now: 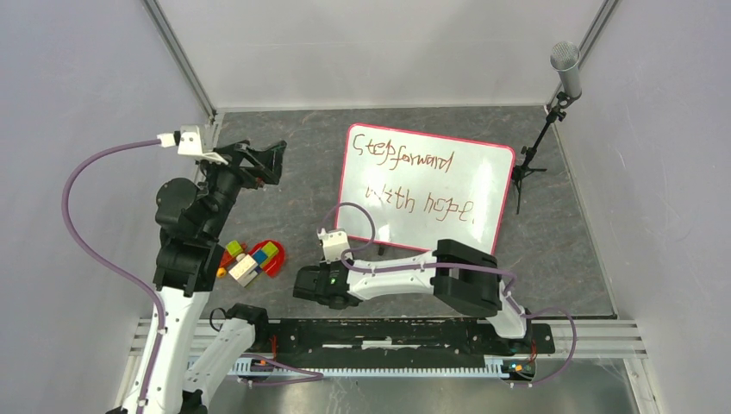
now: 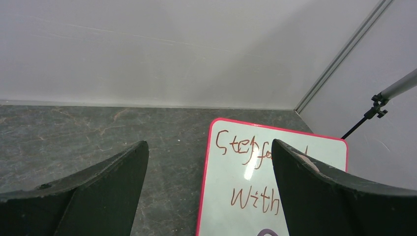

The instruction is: Erase the whiteboard

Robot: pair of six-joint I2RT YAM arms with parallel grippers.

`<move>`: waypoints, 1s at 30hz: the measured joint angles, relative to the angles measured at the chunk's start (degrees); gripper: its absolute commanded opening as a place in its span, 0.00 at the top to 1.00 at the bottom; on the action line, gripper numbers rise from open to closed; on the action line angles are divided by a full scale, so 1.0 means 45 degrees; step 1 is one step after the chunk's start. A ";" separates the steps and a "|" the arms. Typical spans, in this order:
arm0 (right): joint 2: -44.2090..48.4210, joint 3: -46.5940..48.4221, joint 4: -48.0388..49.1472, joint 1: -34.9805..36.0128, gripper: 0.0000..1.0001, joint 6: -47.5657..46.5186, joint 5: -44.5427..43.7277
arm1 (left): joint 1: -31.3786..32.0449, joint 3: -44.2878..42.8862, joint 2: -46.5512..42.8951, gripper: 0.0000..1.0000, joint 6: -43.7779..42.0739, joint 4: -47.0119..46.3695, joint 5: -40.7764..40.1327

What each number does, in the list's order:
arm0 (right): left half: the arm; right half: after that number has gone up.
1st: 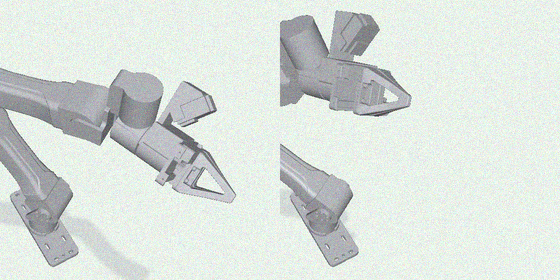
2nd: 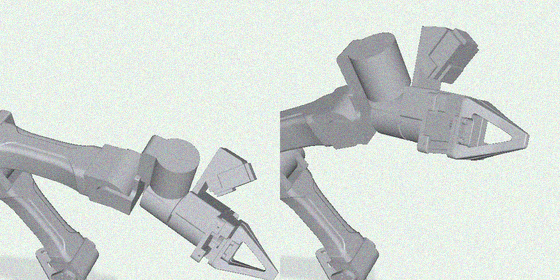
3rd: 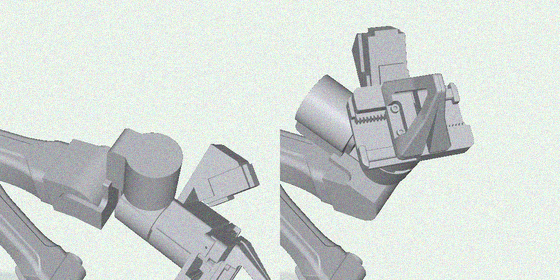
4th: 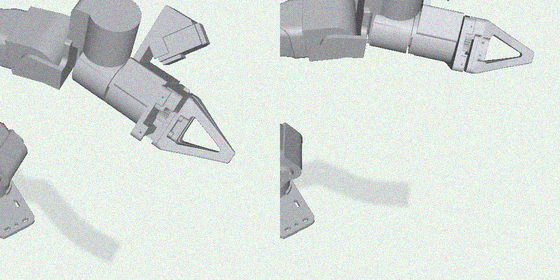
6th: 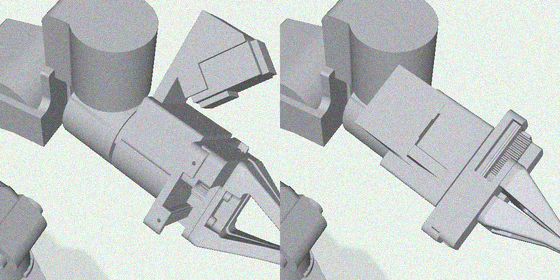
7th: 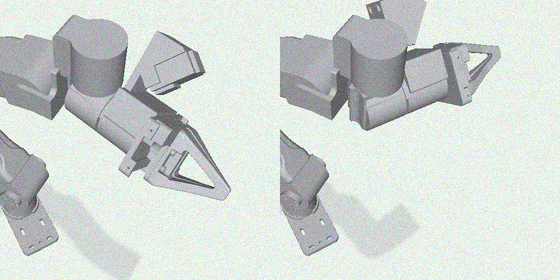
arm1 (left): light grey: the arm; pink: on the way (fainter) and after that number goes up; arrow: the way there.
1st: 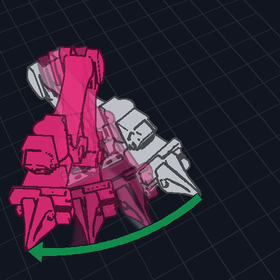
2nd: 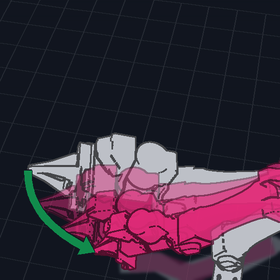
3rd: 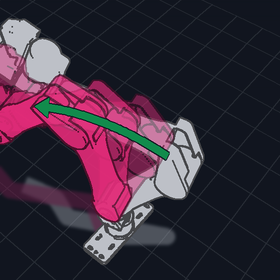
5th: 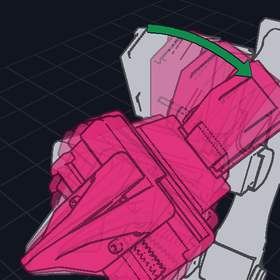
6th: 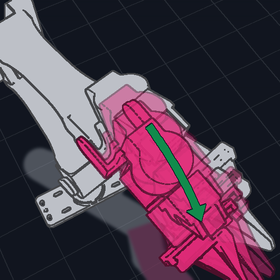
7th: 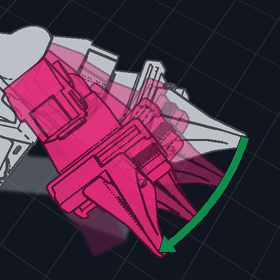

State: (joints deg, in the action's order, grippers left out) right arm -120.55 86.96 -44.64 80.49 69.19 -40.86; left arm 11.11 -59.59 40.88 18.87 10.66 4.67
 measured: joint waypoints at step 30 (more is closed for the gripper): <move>1.1555 -0.7825 0.4624 -0.2127 0.86 -1.1317 -0.1637 | -0.0121 0.0063 0.3920 0.00 0.0000 0.0568 0.0738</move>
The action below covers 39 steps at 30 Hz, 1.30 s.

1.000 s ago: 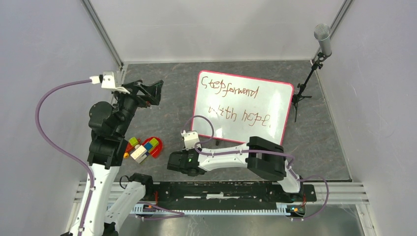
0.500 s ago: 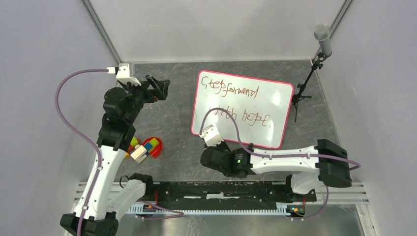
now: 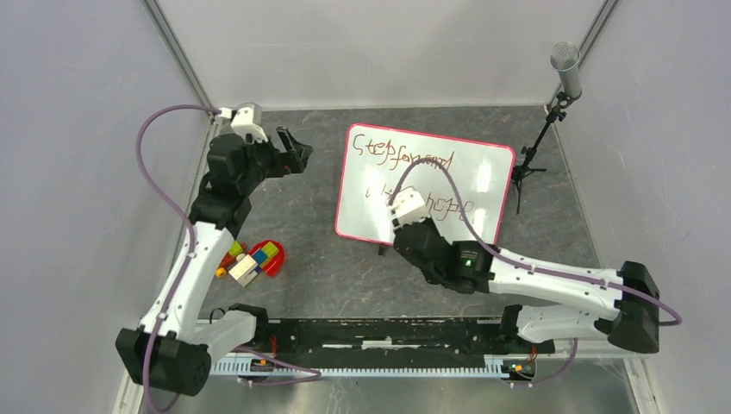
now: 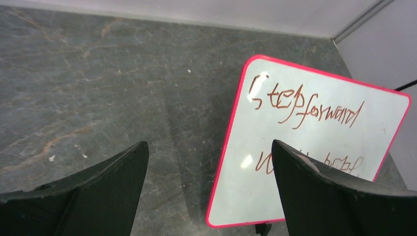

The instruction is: Erase the whiteboard

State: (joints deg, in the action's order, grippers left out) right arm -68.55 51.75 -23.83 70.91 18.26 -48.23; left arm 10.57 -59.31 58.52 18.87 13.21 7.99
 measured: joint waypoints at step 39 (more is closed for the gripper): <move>-0.0335 -0.0291 0.4760 -0.5309 0.79 -0.4537 0.3589 | -0.1020 -0.1093 0.9428 0.19 0.1559 -0.4362 1.0380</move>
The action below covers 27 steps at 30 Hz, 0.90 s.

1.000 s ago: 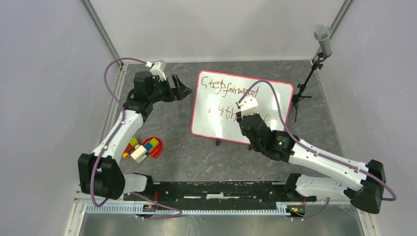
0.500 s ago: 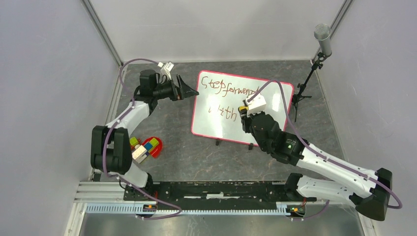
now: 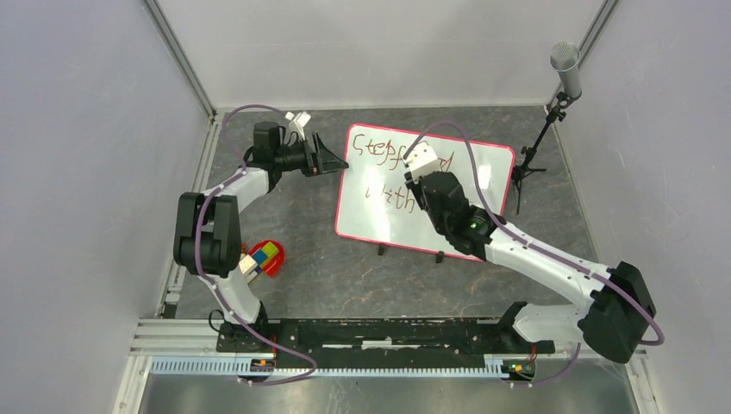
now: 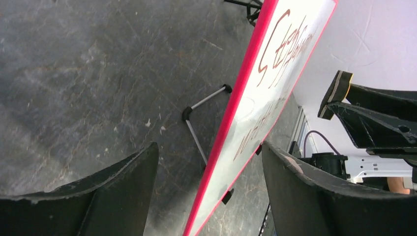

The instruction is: Erase the whiteboard

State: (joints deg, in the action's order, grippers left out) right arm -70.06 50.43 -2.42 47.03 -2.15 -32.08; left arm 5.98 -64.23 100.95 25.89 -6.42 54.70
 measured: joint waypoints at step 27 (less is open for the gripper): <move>0.0869 -0.3283 0.6042 -0.2705 0.81 -0.1375 -0.1627 | 0.0461 0.0068 0.0680 0.35 0.1953 -0.2118 -0.0855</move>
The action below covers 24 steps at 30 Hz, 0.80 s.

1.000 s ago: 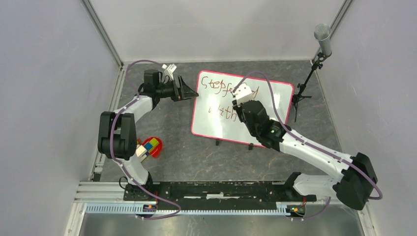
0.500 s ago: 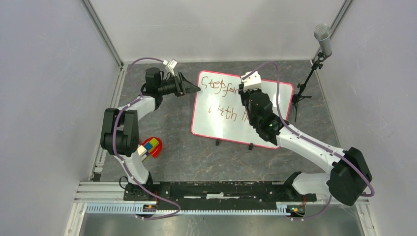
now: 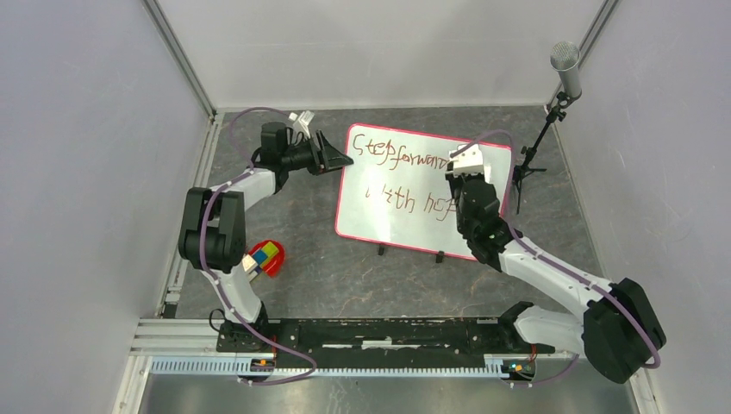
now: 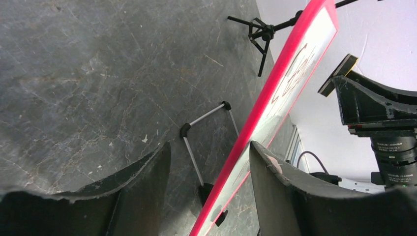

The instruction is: Erase the whiteboard

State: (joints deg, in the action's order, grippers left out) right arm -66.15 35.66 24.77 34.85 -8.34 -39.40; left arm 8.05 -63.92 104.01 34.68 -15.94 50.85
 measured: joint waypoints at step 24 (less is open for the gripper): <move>-0.1078 -0.0364 0.0593 -0.1015 0.88 -0.0835 0.4444 | 0.0767 -0.0413 -0.0539 0.61 -0.1632 0.1661 -0.1190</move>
State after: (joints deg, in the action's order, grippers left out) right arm -71.00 34.02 27.44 30.28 -12.10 -19.40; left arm 11.51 -65.78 101.58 27.33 -8.47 45.50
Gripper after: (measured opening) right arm 0.352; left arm 0.417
